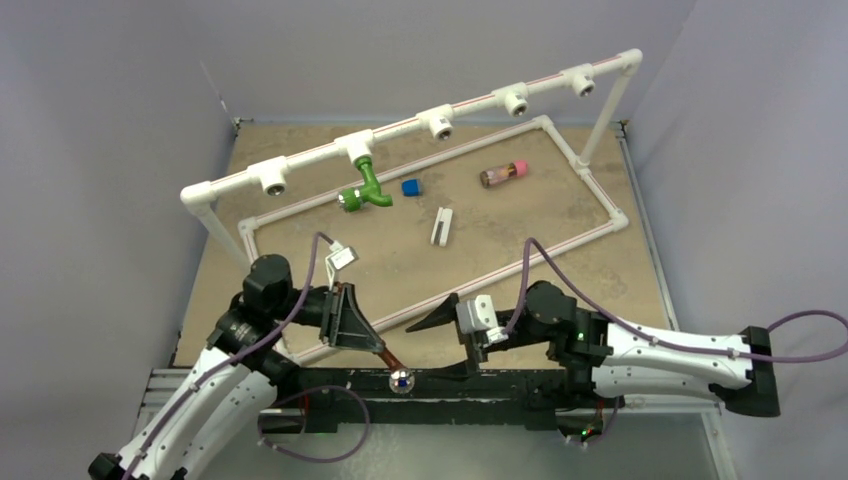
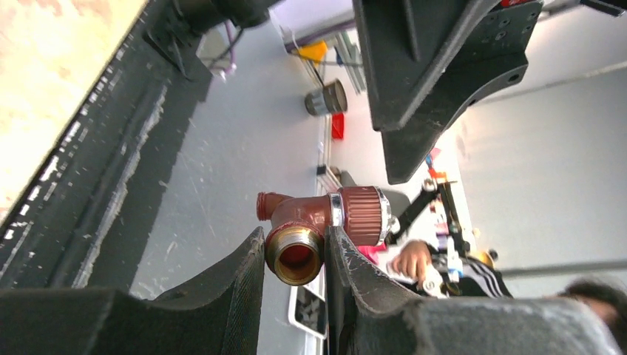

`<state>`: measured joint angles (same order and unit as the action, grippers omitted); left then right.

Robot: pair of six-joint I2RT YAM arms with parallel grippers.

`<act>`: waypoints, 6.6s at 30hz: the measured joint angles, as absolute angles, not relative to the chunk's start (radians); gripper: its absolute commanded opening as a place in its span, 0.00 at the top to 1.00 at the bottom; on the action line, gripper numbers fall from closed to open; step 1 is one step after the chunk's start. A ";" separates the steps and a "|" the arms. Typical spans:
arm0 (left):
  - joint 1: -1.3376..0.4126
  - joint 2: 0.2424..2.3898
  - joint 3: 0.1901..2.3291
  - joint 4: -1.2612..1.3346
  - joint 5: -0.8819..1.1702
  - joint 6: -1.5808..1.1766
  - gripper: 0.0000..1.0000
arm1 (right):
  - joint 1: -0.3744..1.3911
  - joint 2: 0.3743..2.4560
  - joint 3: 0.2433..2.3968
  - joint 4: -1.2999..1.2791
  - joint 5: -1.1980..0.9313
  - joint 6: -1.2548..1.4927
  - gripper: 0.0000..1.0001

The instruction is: Install the water faucets

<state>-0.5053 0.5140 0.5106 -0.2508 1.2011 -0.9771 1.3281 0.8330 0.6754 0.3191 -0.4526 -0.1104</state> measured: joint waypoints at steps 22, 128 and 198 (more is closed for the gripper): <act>-0.505 0.298 0.511 -0.251 0.734 -1.336 1.00 | 1.327 0.668 0.407 0.573 -0.100 0.131 0.36; -0.505 0.726 1.298 -0.590 0.531 -0.799 0.24 | 1.288 0.687 0.591 0.447 0.658 -0.163 1.00; -0.256 1.509 1.554 -0.209 -0.208 -0.217 0.39 | -0.165 1.067 0.693 0.940 -0.274 0.141 1.00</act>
<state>-0.2558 1.5085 1.5543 -0.2089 -0.2081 -0.2169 -0.1650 1.0668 0.6930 0.9398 -0.2737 0.1410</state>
